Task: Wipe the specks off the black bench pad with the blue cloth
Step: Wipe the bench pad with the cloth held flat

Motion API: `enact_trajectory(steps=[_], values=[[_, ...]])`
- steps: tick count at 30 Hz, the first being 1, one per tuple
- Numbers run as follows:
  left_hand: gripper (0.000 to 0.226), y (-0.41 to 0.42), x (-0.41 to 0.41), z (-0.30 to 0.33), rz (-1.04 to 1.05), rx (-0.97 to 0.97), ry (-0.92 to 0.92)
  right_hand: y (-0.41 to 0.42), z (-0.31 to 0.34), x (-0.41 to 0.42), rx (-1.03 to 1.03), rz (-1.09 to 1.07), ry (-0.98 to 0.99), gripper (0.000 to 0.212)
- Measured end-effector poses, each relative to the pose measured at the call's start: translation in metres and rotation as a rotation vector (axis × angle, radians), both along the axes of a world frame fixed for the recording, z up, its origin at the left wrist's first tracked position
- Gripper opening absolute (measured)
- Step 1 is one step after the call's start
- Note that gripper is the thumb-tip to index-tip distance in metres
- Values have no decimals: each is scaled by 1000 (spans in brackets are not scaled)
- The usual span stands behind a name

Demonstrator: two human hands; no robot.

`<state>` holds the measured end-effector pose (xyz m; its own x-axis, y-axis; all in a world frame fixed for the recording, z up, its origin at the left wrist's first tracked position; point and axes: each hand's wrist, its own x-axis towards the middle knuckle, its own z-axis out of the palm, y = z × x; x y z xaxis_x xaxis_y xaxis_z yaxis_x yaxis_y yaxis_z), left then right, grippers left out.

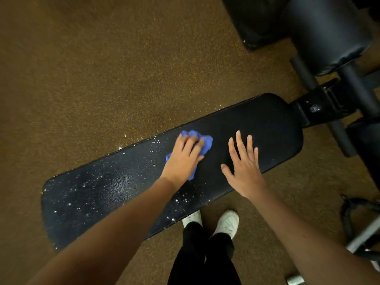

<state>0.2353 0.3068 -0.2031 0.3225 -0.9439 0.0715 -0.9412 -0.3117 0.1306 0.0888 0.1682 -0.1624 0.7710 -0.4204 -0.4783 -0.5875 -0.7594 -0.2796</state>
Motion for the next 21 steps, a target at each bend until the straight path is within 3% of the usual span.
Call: enact_trajectory(steps=[4,11,16,18,21], values=[[42,25,0,-5,-121,-92,50,-1,1,-1,10,-4,-7,75],[40,7,-28,6,231,-155,194,0,-2,-2,6,-3,-14,75],[44,38,-40,3,-111,-77,72,-3,-2,-4,24,22,-31,73],[44,31,-22,0,-146,-73,31,-4,-2,-4,41,22,-28,73],[43,6,-8,5,91,-91,121,-5,-3,-4,36,24,-26,70]])
